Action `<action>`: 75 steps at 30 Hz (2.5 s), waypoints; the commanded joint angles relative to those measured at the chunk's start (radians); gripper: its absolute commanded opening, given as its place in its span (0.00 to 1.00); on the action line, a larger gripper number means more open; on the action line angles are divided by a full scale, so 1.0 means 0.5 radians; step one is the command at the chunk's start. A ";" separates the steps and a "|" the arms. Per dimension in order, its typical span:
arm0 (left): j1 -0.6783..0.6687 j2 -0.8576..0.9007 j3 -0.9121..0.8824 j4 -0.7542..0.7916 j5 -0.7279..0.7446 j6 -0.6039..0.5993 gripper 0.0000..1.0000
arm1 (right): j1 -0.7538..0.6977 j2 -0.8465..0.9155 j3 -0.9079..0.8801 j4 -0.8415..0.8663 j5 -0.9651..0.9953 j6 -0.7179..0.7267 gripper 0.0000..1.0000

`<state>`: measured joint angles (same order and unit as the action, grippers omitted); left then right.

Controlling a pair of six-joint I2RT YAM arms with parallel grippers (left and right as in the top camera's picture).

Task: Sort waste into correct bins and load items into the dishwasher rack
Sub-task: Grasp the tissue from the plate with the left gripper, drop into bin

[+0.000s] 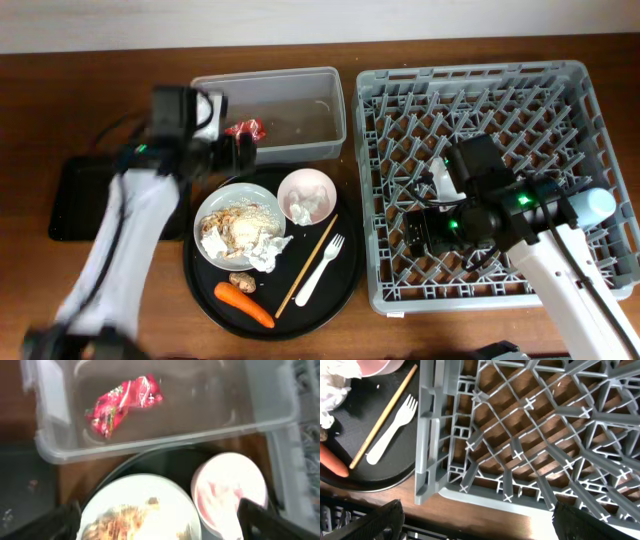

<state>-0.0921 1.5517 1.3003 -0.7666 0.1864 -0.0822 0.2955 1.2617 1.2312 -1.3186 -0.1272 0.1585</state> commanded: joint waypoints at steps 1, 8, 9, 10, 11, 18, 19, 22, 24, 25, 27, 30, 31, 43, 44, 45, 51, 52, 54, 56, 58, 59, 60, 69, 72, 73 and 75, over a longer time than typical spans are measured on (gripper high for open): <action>0.006 -0.172 0.013 -0.678 -0.127 -0.136 0.99 | 0.011 -0.014 0.000 -0.004 0.016 0.014 0.98; 0.006 -0.162 -0.596 -0.464 -0.369 -0.441 0.99 | 0.011 -0.014 0.000 -0.020 0.016 0.014 0.98; 0.006 -0.162 -0.671 -0.373 -0.366 -0.441 0.99 | 0.011 -0.014 0.000 -0.021 0.016 0.008 0.99; 0.006 -0.162 -0.716 -0.302 -0.369 -0.440 0.95 | 0.011 -0.014 -0.001 -0.021 0.017 0.008 0.98; 0.006 -0.161 -0.756 -0.215 -0.384 -0.441 0.83 | 0.011 -0.014 0.000 -0.022 0.016 0.008 0.98; 0.006 -0.160 -0.895 -0.051 -0.419 -0.441 0.51 | 0.011 -0.014 -0.001 -0.026 0.016 0.008 0.98; 0.006 -0.160 -0.896 -0.043 -0.419 -0.440 0.48 | 0.011 -0.014 -0.001 -0.026 0.016 0.008 0.98; 0.006 -0.160 -0.896 -0.007 -0.420 -0.440 0.27 | 0.011 -0.014 -0.001 -0.030 0.017 0.008 0.98; 0.006 -0.161 -0.874 0.015 -0.429 -0.432 0.01 | 0.011 -0.014 -0.001 -0.033 0.017 0.008 0.98; 0.006 -0.165 -0.824 0.005 -0.435 -0.432 0.01 | 0.011 -0.014 -0.001 -0.033 0.017 0.008 0.98; 0.006 -0.209 -0.581 -0.220 -0.433 -0.432 0.01 | 0.011 -0.014 0.000 -0.034 0.017 0.008 0.98; 0.000 -0.281 -0.178 -0.481 -0.316 -0.357 0.01 | 0.011 -0.014 -0.001 -0.033 0.017 0.008 0.98; 0.001 -0.282 -0.022 -0.453 -0.252 -0.318 0.01 | 0.011 -0.014 0.000 -0.032 0.017 0.008 0.98; -0.151 0.655 0.043 1.054 -0.134 -0.301 0.29 | 0.011 -0.014 0.000 -0.031 0.017 0.008 0.98; -0.152 0.628 0.058 1.044 -0.095 -0.240 0.57 | 0.011 -0.014 0.000 -0.029 0.017 0.008 0.98; -0.153 0.583 0.096 0.980 -0.088 -0.195 0.87 | 0.011 -0.014 -0.001 -0.025 0.017 0.008 0.98; -0.206 0.056 0.256 -0.450 0.041 -0.118 0.99 | 0.011 -0.014 -0.001 -0.024 0.017 0.008 0.98; -0.246 0.056 0.252 -0.665 0.040 -0.117 0.99 | 0.011 -0.014 -0.001 -0.024 0.017 0.008 0.98; -0.340 0.071 0.158 -0.853 0.036 -0.114 1.00 | 0.011 -0.014 -0.001 -0.024 0.016 0.008 0.98; -0.491 0.072 -0.096 -0.803 0.031 -0.108 0.99 | 0.011 -0.014 -0.001 -0.026 0.016 0.008 0.98; -0.594 0.073 -0.346 -0.659 -0.058 -0.110 0.97 | 0.011 -0.014 -0.001 -0.026 0.016 0.008 0.98; -0.610 0.073 -0.414 -0.610 -0.072 -0.110 0.96 | 0.011 -0.014 -0.001 -0.026 0.016 0.008 0.98; -0.624 0.073 -0.520 -0.524 -0.072 -0.126 0.93 | 0.011 -0.014 -0.001 -0.025 0.017 0.008 0.98; -0.624 0.073 -0.708 -0.150 -0.067 -0.127 0.13 | 0.011 -0.014 0.000 -0.026 0.016 0.008 0.98; -0.624 0.072 -0.706 -0.143 -0.068 -0.132 0.01 | 0.011 -0.014 -0.001 -0.027 0.016 0.008 0.99; -0.624 0.056 -0.688 -0.169 -0.066 -0.132 0.01 | 0.011 -0.014 0.000 -0.027 0.017 0.008 0.98; -0.624 -0.062 -0.499 -0.378 -0.066 -0.130 0.01 | 0.011 -0.014 0.000 -0.026 0.017 0.008 0.98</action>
<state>-0.4004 1.5929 0.9565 -0.8761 0.1562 -0.1497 0.2955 1.2613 1.2263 -1.3308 -0.1280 0.1581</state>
